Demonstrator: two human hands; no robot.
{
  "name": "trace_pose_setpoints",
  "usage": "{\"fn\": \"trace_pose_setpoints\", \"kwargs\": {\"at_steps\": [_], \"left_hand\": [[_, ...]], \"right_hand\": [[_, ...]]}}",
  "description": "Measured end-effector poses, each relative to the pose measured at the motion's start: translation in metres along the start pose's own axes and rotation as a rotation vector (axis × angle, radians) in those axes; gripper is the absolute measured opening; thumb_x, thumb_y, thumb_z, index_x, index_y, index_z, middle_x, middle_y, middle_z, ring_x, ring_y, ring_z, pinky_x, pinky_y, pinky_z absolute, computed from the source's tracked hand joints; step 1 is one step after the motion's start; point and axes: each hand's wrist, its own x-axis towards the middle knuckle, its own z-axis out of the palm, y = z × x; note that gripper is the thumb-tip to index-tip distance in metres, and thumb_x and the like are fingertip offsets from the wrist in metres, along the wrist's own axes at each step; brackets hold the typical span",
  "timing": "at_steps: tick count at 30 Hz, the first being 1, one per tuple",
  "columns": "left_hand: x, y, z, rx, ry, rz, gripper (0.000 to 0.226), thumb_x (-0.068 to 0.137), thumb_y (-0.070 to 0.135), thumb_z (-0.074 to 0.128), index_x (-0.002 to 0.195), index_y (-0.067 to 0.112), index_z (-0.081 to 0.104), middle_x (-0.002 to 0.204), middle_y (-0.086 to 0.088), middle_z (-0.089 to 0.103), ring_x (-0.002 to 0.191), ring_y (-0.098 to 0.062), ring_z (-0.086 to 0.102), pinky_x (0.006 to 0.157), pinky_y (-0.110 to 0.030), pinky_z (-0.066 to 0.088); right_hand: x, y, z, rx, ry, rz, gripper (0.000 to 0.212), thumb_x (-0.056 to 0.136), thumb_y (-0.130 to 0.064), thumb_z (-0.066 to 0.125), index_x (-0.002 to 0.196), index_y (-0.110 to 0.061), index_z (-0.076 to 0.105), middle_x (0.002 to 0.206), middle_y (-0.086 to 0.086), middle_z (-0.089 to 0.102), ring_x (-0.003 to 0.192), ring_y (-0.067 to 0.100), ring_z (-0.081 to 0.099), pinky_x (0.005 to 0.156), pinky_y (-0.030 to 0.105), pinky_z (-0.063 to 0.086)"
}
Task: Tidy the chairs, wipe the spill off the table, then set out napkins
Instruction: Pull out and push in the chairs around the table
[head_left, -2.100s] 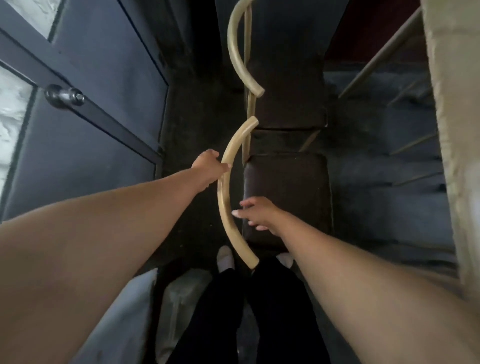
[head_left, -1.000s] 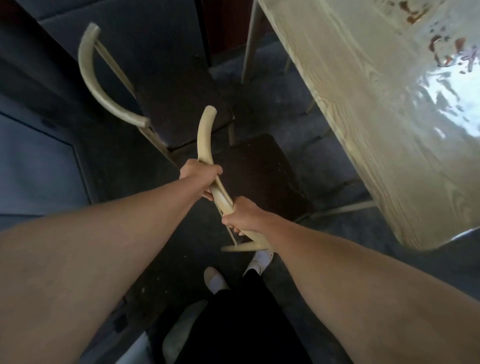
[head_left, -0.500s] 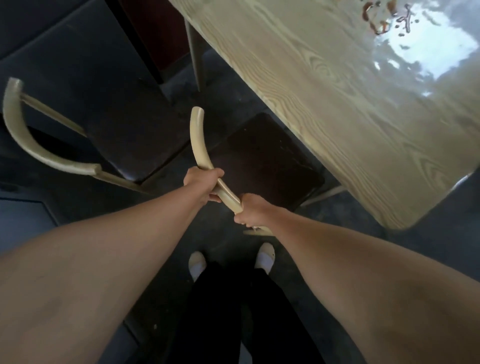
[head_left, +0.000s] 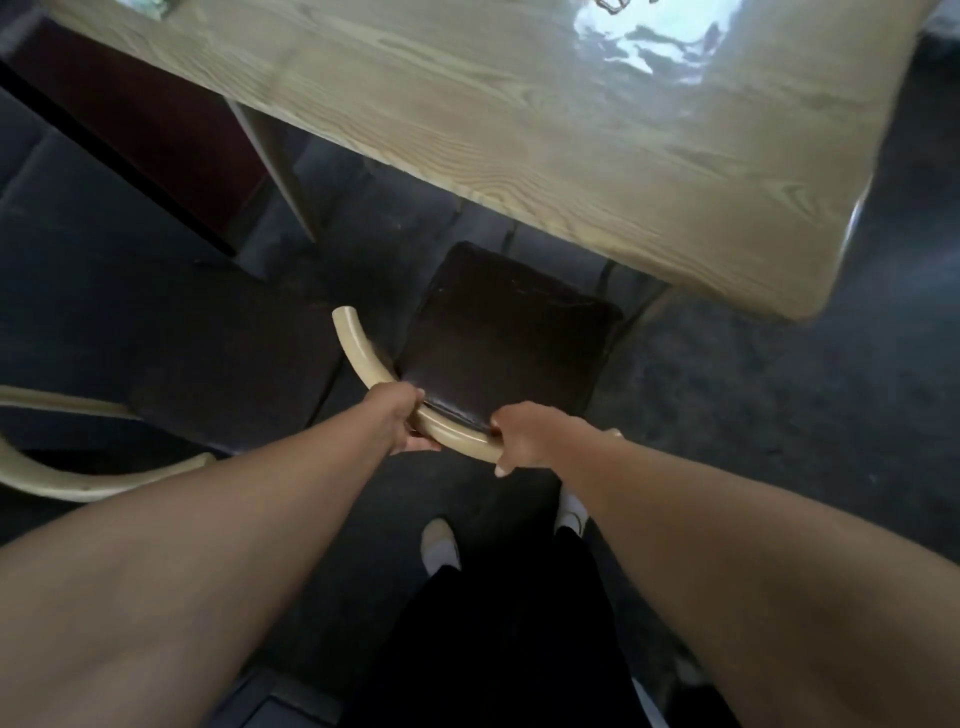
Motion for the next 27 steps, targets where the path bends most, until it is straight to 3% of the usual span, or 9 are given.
{"fn": "trace_pose_setpoints", "kwargs": {"at_steps": [6, 9, 11, 12, 14, 17, 22, 25, 27], "left_hand": [[0.002, -0.022, -0.015, 0.041, -0.044, 0.004, 0.028, 0.100, 0.008, 0.045, 0.126, -0.001, 0.049, 0.123, -0.019, 0.059, 0.110, -0.034, 0.062, 0.081, -0.051, 0.056], [0.002, -0.019, -0.015, 0.092, -0.054, 0.017, 0.023, 0.100, 0.009, 0.044, 0.120, 0.000, 0.051, 0.119, -0.017, 0.061, 0.099, -0.030, 0.063, 0.075, -0.047, 0.056], [0.002, -0.019, -0.014, 0.129, -0.046, 0.021, 0.027, 0.100, 0.012, 0.045, 0.123, 0.000, 0.052, 0.113, -0.016, 0.063, 0.091, -0.028, 0.063, 0.069, -0.045, 0.056], [0.001, -0.018, -0.014, 0.138, -0.044, 0.023, 0.028, 0.099, 0.014, 0.046, 0.124, 0.002, 0.052, 0.110, -0.015, 0.063, 0.089, -0.027, 0.064, 0.067, -0.044, 0.055], [0.001, -0.018, -0.014, 0.130, -0.033, 0.014, 0.028, 0.099, 0.017, 0.047, 0.123, 0.003, 0.052, 0.109, -0.015, 0.064, 0.088, -0.028, 0.065, 0.065, -0.045, 0.056], [0.003, -0.018, -0.014, 0.112, -0.012, 0.004, 0.027, 0.099, 0.015, 0.048, 0.123, 0.002, 0.052, 0.112, -0.017, 0.064, 0.094, -0.030, 0.067, 0.068, -0.047, 0.058], [0.005, -0.016, -0.013, 0.107, -0.015, -0.051, 0.010, 0.096, 0.011, 0.054, 0.100, 0.001, 0.056, 0.112, -0.015, 0.064, 0.104, -0.030, 0.066, 0.077, -0.046, 0.057], [0.006, -0.012, -0.015, 0.097, -0.049, -0.114, 0.010, 0.095, 0.010, 0.056, 0.098, 0.001, 0.057, 0.113, -0.016, 0.064, 0.107, -0.029, 0.065, 0.081, -0.045, 0.056], [0.009, -0.010, -0.015, 0.079, -0.071, -0.133, 0.010, 0.094, 0.009, 0.058, 0.096, 0.000, 0.057, 0.114, -0.016, 0.065, 0.108, -0.029, 0.065, 0.083, -0.045, 0.056]], "right_hand": [[-0.014, -0.010, 0.041, 0.100, 0.160, 0.101, 0.041, 0.087, -0.033, 0.064, 0.125, -0.023, 0.053, 0.122, 0.006, 0.056, 0.117, 0.028, 0.047, 0.099, 0.044, 0.037], [-0.024, -0.016, 0.051, 0.263, 0.415, 0.181, 0.029, 0.085, -0.029, 0.065, 0.113, -0.023, 0.058, 0.117, 0.004, 0.054, 0.112, 0.026, 0.049, 0.096, 0.041, 0.043], [-0.029, -0.028, 0.056, 0.381, 0.515, 0.312, 0.024, 0.086, -0.036, 0.064, 0.101, -0.017, 0.061, 0.104, 0.004, 0.060, 0.100, 0.024, 0.058, 0.084, 0.038, 0.050], [-0.031, -0.033, 0.057, 0.499, 0.495, 0.414, 0.029, 0.087, -0.042, 0.062, 0.095, -0.014, 0.061, 0.095, 0.003, 0.063, 0.091, 0.023, 0.063, 0.077, 0.036, 0.052], [-0.025, -0.043, 0.059, 0.993, 0.378, 0.615, 0.041, 0.086, -0.048, 0.063, 0.092, -0.008, 0.063, 0.081, 0.003, 0.068, 0.074, 0.019, 0.069, 0.070, 0.033, 0.057], [-0.011, -0.043, 0.059, 1.655, 0.258, 0.774, 0.046, 0.082, -0.045, 0.071, 0.101, -0.003, 0.063, 0.085, 0.011, 0.071, 0.070, 0.024, 0.071, 0.066, 0.035, 0.061], [-0.012, -0.043, 0.059, 2.019, -0.008, 0.797, 0.052, 0.082, -0.040, 0.073, 0.104, -0.001, 0.047, 0.110, 0.022, 0.063, 0.092, 0.038, 0.069, 0.078, 0.043, 0.060], [-0.013, -0.040, 0.053, 2.354, 0.072, 0.686, 0.035, 0.090, -0.016, 0.067, 0.116, 0.001, 0.052, 0.121, 0.019, 0.060, 0.115, 0.035, 0.060, 0.097, 0.049, 0.050], [-0.007, -0.037, 0.050, 2.443, 0.145, 0.691, 0.037, 0.089, -0.006, 0.066, 0.123, 0.001, 0.053, 0.126, 0.017, 0.057, 0.118, 0.035, 0.057, 0.096, 0.049, 0.051]]}}
